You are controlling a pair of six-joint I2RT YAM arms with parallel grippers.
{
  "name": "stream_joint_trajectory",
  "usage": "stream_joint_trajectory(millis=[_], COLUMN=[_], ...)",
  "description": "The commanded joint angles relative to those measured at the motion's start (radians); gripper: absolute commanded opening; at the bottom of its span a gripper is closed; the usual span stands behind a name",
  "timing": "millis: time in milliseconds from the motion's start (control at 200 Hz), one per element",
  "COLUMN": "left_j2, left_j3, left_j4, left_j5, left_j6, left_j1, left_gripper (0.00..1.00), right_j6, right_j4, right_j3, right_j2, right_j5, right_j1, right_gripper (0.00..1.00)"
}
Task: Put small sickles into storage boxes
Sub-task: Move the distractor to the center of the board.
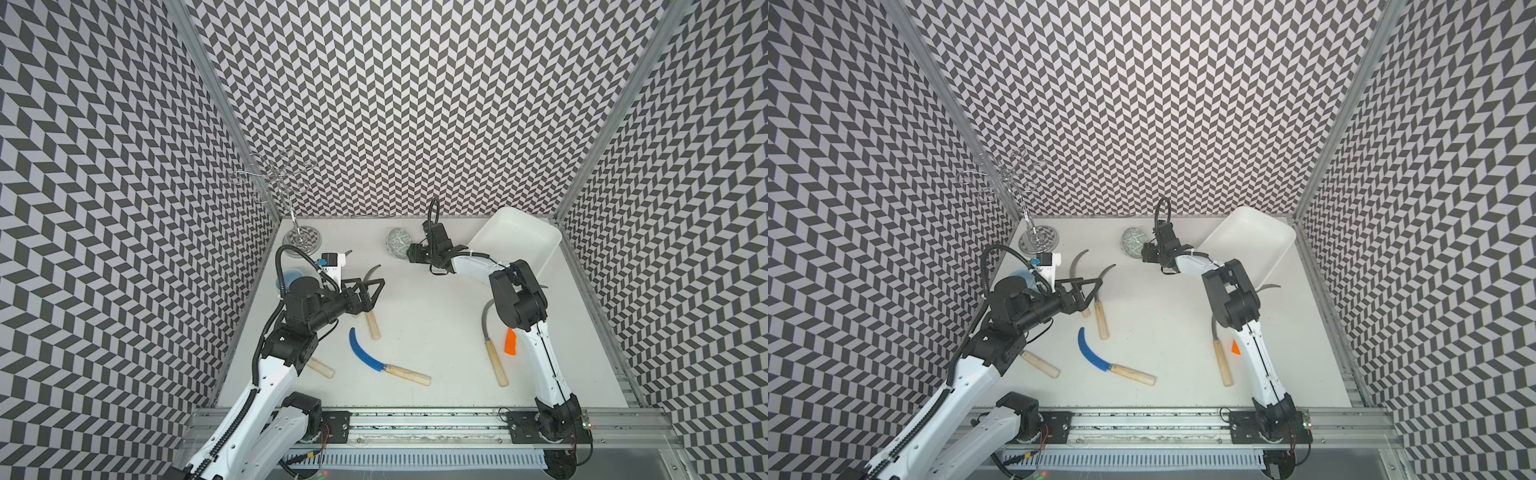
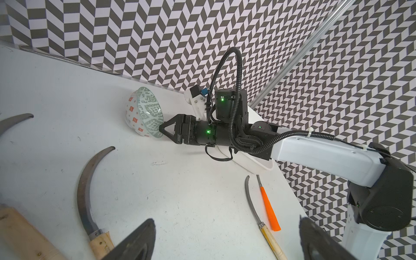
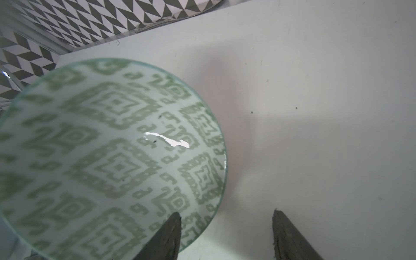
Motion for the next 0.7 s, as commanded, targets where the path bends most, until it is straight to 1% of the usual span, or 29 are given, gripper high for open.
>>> stream_joint_trajectory(millis=[0,180,320,551,636,696], left_j2=[-0.012,-0.008,-0.006,-0.001,-0.002,-0.002], left_j3=[-0.003,-0.004,-0.001,-0.003,-0.002,-0.002], left_j4=[0.027,0.031,0.030,0.031,0.027,0.025], left_j5=[0.011,0.011,0.011,0.011,0.009,0.006], left_j6=[-0.005,-0.005,-0.002,0.001,0.004,0.006], left_j1=[-0.005,-0.004,-0.005,-0.005,-0.005,-0.005], left_gripper=[0.99,1.00,1.00,0.99,1.00,0.99], right_j6=[-0.002,0.018,0.017,0.027,0.049,0.077], right_j4=[0.069,0.106,0.043,0.006,0.000,0.022], right_j3=[0.018,0.068,0.189,0.362,0.421,0.443], right_j2=[-0.031,-0.011,0.058,0.155,0.199,0.229], right_j5=[-0.034,-0.064,-0.089,-0.102,-0.115,-0.145], right_j1=[0.019,0.030,0.031,0.032,0.025,0.017], right_gripper=[0.64,0.64,0.63,0.65,0.65,0.65])
